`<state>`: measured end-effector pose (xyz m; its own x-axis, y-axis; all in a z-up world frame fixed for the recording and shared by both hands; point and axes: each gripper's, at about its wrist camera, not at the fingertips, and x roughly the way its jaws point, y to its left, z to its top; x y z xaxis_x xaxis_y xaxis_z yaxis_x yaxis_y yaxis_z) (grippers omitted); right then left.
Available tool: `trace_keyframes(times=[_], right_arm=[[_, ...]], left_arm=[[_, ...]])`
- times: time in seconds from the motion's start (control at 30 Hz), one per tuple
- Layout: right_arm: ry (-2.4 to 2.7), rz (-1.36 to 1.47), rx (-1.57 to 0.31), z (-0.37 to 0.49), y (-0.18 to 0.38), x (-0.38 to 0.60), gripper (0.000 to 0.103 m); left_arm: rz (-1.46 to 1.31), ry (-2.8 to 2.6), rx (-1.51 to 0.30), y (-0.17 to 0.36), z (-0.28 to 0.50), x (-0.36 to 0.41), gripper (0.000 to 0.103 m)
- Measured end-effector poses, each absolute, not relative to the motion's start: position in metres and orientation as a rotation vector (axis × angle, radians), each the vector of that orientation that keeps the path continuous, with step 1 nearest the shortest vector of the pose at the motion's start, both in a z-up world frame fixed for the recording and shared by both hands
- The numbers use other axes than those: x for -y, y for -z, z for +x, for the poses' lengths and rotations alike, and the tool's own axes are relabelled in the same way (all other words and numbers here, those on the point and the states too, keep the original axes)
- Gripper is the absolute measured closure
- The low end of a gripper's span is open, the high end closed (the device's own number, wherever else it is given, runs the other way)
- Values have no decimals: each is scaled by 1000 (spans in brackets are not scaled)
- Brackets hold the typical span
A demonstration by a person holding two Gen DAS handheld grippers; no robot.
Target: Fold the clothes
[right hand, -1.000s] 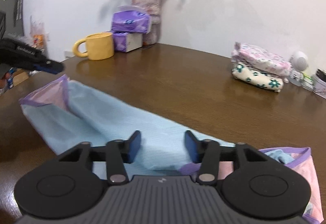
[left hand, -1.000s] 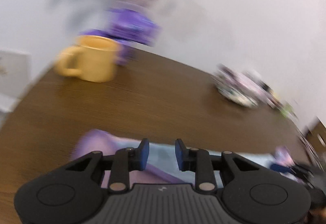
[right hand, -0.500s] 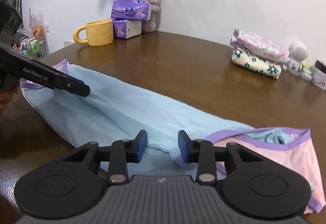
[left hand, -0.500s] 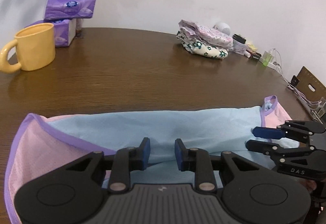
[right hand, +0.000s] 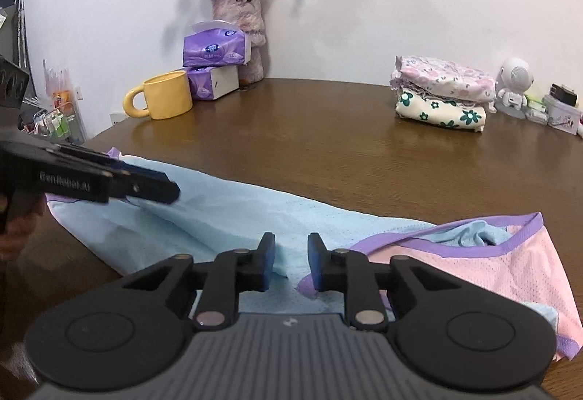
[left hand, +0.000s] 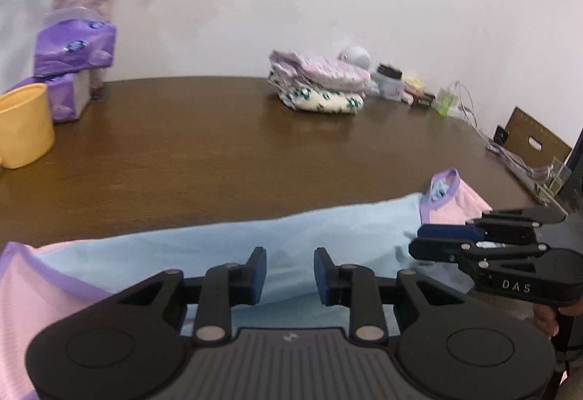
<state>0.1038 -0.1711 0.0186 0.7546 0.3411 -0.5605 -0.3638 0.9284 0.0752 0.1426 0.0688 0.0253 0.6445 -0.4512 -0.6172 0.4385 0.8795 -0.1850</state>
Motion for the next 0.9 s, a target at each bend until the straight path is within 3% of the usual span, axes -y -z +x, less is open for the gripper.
trace_keyframes(times=[0.73, 0.9], right_arm=[[-410, -43, -654, 112, -6, 170, 84], [-423, 29, -604, 106, -24, 196, 83]], left_arm=[[24, 470, -719, -12, 143, -34, 77], [-6, 483, -711, -22, 141, -31, 74]])
